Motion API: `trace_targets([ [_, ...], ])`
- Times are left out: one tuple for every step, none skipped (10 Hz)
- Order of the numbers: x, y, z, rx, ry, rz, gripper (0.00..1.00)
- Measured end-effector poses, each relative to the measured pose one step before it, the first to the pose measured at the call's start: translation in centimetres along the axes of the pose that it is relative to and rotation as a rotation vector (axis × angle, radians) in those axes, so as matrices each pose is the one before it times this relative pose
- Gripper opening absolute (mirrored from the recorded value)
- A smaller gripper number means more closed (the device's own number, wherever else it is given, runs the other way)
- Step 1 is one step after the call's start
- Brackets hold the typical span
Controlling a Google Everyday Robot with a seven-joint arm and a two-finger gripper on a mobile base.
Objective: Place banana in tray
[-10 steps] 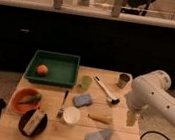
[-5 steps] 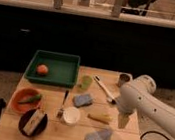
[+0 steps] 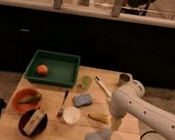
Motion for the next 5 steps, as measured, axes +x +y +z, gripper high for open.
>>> trace_targets([
  [0.198,0.18,1.074,-0.00595,-0.00644,0.00215,0.8],
  [0.031,0.193,1.164,-0.00837,-0.00747,0.00075,0.8],
  [-0.145,-0.013,0.818,-0.00544,-0.00627,-0.00222,0.8],
  [-0.263,0.068,0.805,-0.00717,-0.00674,-0.00574,0.8],
  [0.098,0.067,0.431,-0.00326,-0.00048,-0.0034,0.8],
])
